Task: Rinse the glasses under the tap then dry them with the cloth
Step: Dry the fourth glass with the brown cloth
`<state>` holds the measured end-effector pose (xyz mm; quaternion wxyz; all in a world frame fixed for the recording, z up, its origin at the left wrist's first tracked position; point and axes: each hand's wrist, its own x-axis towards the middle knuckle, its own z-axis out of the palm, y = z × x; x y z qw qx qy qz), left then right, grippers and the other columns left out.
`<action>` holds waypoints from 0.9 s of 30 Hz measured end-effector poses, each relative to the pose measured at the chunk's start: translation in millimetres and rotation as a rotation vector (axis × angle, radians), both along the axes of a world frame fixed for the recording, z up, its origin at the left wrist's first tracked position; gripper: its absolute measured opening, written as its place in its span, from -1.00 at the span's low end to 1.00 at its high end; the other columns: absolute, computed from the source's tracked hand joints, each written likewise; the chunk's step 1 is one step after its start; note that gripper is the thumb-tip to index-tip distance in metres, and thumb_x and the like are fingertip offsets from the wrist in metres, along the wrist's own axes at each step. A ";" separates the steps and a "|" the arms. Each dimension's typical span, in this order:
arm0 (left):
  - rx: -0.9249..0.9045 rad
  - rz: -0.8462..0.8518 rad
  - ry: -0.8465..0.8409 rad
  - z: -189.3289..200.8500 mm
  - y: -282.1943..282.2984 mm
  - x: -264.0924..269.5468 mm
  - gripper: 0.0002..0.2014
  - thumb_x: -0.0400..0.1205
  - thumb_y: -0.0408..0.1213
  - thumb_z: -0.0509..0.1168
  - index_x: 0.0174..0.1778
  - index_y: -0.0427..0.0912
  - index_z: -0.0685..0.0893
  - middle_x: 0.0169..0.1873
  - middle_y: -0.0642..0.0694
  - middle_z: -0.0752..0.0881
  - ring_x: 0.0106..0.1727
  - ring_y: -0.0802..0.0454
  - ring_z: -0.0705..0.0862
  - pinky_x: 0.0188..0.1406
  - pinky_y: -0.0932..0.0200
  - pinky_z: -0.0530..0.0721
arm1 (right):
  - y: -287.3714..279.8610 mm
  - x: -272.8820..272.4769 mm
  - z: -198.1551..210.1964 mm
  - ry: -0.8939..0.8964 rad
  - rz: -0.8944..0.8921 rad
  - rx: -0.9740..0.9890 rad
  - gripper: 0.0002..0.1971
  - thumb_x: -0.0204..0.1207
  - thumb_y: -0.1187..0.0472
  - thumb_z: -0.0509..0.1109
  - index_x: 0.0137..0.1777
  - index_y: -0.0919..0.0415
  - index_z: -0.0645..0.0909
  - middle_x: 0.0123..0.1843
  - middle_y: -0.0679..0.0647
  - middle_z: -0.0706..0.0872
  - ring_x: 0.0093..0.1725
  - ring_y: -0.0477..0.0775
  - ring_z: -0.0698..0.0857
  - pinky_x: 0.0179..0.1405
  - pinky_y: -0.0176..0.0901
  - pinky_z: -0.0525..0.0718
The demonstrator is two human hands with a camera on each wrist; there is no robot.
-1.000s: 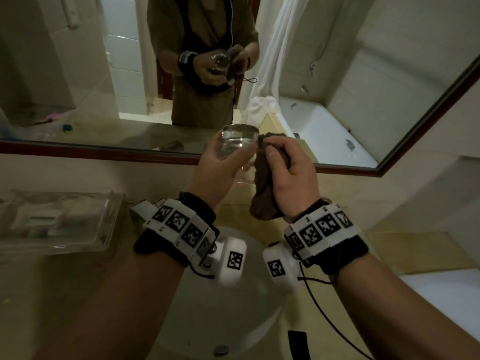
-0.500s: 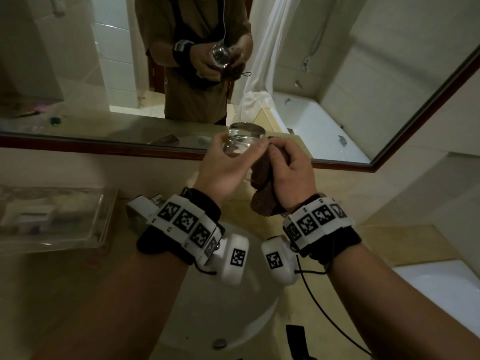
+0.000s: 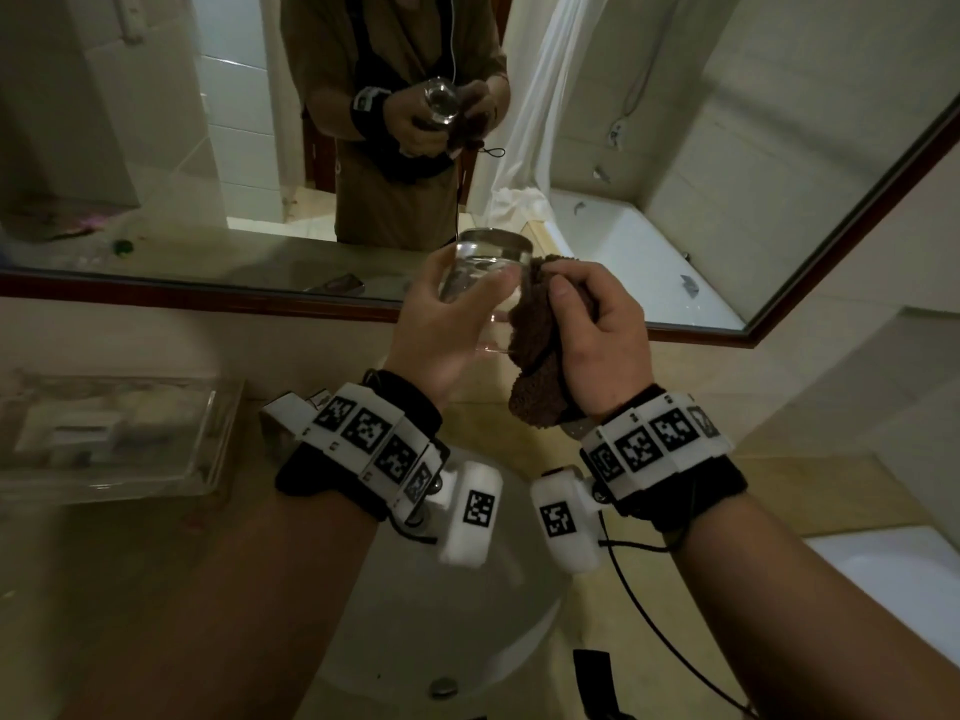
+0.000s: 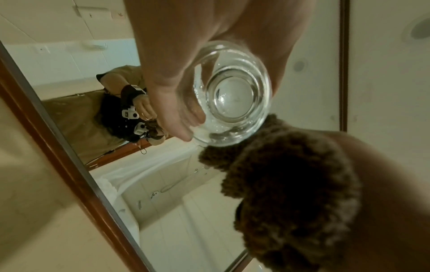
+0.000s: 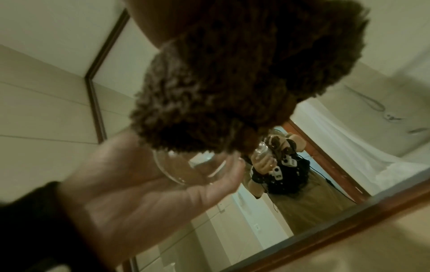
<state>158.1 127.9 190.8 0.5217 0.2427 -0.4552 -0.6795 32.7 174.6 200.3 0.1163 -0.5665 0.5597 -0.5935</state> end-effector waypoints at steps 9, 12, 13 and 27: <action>0.008 -0.151 0.096 -6.0 3.7 -0.7 -0.63 0.63 -0.23 0.35 0.34 -0.18 0.52 0.04 -0.18 0.73 0.05 -0.14 0.72 -0.04 -0.03 0.74 | -9.6 -7.2 -13.0 0.021 -0.062 0.061 -0.85 0.63 0.32 0.24 0.01 0.13 0.63 -0.15 -0.25 0.65 -0.12 -0.36 0.60 0.01 -0.38 0.56; -0.060 -0.067 -0.113 -6.3 0.5 0.9 -0.64 0.66 -0.12 0.34 0.38 0.08 0.47 -0.01 -0.04 0.77 -0.03 0.15 0.78 -0.08 0.17 0.75 | -10.0 -11.4 -15.9 0.013 -0.082 0.081 -0.85 0.63 0.30 0.25 0.00 0.09 0.63 -0.14 -0.23 0.67 -0.08 -0.23 0.63 0.04 -0.28 0.57; -0.095 -0.065 -0.168 -4.4 1.2 1.0 -0.78 0.69 -0.13 0.30 0.22 0.20 0.51 -0.09 0.04 0.76 -0.13 0.28 0.77 -0.16 0.29 0.72 | -9.3 -11.8 -16.1 0.009 -0.089 0.085 -0.85 0.63 0.30 0.26 -0.01 0.09 0.63 -0.14 -0.23 0.67 -0.09 -0.23 0.63 0.03 -0.29 0.57; 0.055 -0.127 0.042 2.3 0.4 -0.2 -0.53 0.49 -0.23 0.46 0.29 0.05 0.48 0.10 -0.16 0.75 0.05 -0.11 0.77 0.02 -0.19 0.76 | -15.0 -6.7 -4.2 0.012 -0.041 0.070 -0.85 0.63 0.26 0.22 -0.01 0.08 0.62 -0.14 -0.14 0.69 -0.10 -0.16 0.65 0.01 -0.19 0.61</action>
